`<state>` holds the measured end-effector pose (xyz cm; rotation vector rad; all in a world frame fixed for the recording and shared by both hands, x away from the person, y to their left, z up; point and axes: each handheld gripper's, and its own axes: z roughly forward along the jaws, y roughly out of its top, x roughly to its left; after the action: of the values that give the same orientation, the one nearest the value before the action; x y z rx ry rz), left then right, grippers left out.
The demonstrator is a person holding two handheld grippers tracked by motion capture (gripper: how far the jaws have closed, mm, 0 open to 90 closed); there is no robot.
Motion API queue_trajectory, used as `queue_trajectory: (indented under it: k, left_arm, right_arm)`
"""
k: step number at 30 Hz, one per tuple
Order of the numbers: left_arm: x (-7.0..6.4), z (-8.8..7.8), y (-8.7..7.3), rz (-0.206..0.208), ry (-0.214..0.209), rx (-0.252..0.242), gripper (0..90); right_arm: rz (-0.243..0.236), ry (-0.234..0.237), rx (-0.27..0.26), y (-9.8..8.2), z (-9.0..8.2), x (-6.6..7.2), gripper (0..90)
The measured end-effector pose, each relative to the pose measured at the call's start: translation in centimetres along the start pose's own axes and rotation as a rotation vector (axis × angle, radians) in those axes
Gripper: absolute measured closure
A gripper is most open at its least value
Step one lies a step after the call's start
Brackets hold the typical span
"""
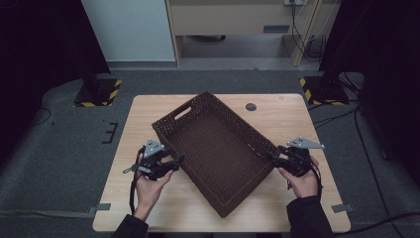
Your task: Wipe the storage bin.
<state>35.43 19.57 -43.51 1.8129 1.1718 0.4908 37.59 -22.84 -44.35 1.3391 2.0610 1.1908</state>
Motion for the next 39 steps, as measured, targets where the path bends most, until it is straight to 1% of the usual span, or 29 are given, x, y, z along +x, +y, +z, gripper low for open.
queue_trajectory:
  k: [3, 4, 6, 7, 9, 12, 13, 14, 16, 17, 18, 20, 22, 24, 27, 29, 30, 32, 35, 36, 37, 38, 39]
  left_arm:
    - [0.0, 0.4, -0.1, 0.002, 0.002, 0.003, 43.0]
    - [0.0, 0.4, -0.1, 0.005, 0.005, 0.003, 43.2]
    - [0.1, 0.8, 0.0, 0.01, 0.01, 0.004, 43.5]
    - [0.2, 0.8, 0.1, 0.014, 0.012, 0.005, 43.5]
    - [0.3, 0.9, 0.1, 0.017, 0.019, 0.005, 43.8]
    - [0.5, 0.9, 0.1, 0.004, 0.018, 0.002, 43.7]
    - [0.6, 0.9, 0.1, 0.004, 0.019, 0.002, 43.6]
    - [0.5, 0.9, 0.1, 0.01, 0.02, 0.0, 43.7]
    - [0.2, 0.6, 0.0, 0.018, 0.031, -0.004, 44.0]
    - [0.0, 0.4, 0.0, 0.016, 0.031, -0.006, 44.2]
    - [-0.2, 0.3, -0.1, 0.018, 0.029, -0.004, 43.8]
    - [-0.5, 0.1, -0.1, 0.025, 0.026, 0.006, 44.0]
    - [-0.8, 0.1, -0.2, 0.03, 0.022, 0.018, 44.4]
    - [-1.0, 0.2, -0.2, 0.038, 0.026, 0.026, 45.0]
    - [-1.0, 0.1, 0.0, 0.045, 0.03, 0.033, 45.8]
    - [-0.9, 0.1, 0.1, 0.048, 0.023, 0.039, 45.9]
    - [-0.8, 0.2, 0.2, 0.046, 0.022, 0.043, 46.3]
    - [-0.7, 0.3, 0.2, 0.043, 0.017, 0.045, 46.4]
    - [-0.4, 0.6, 0.3, 0.039, 0.008, 0.052, 46.3]
    - [-0.3, 0.7, 0.3, 0.042, 0.019, 0.05, 46.2]
    - [-0.3, 0.7, 0.3, 0.042, 0.019, 0.05, 46.3]
    - [-0.2, 0.7, 0.3, 0.046, 0.023, 0.048, 46.3]
    - [-0.2, 0.7, 0.3, 0.05, 0.025, 0.046, 46.2]
  right_arm:
    - [-0.018, -0.001, 0.017, 0.2, -0.1, 0.2, 44.5]
    - [-0.036, -0.009, 0.021, 0.3, -0.2, 0.2, 43.2]
    - [-0.046, -0.022, 0.008, 0.4, -0.1, 0.2, 42.3]
    - [-0.061, -0.039, -0.014, 0.5, 0.0, 0.1, 42.3]
    - [-0.066, -0.051, -0.021, 0.5, 0.2, 0.0, 42.3]
    - [-0.065, -0.045, -0.018, 0.4, 0.5, -0.2, 46.7]
    - [-0.073, -0.044, -0.011, 0.3, 0.7, -0.3, 47.9]
    - [-0.073, -0.044, -0.003, 0.2, 0.8, -0.3, 51.0]
    - [-0.055, -0.01, -0.002, 0.1, 0.7, -0.3, 57.1]
    - [-0.066, -0.007, 0.0, 0.1, 0.7, -0.2, 60.2]
    - [-0.068, -0.001, 0.006, 0.2, 0.6, 0.0, 61.1]
    - [-0.08, -0.005, 0.025, 0.2, 0.4, 0.3, 61.3]
    - [-0.073, 0.01, 0.048, 0.2, 0.2, 0.6, 61.5]
    - [-0.08, 0.019, 0.061, 0.2, 0.0, 0.8, 61.4]
    - [-0.093, 0.015, 0.079, 0.5, -0.2, 1.0, 60.8]
    - [-0.105, 0.011, 0.049, 0.8, -0.3, 0.8, 55.6]
    - [-0.107, 0.001, 0.035, 1.0, -0.3, 0.8, 53.9]
    - [-0.117, 0.0, 0.023, 1.3, -0.3, 0.7, 53.6]
    - [-0.123, 0.005, 0.039, 1.4, 0.0, 0.5, 57.9]
    - [-0.125, 0.003, 0.05, 1.3, 0.1, 0.5, 59.6]
    - [-0.125, 0.003, 0.05, 1.3, 0.1, 0.5, 59.6]
    - [-0.13, 0.005, 0.063, 1.0, 0.3, 0.6, 66.6]
    - [-0.128, 0.014, 0.069, 0.9, 0.4, 0.6, 70.6]
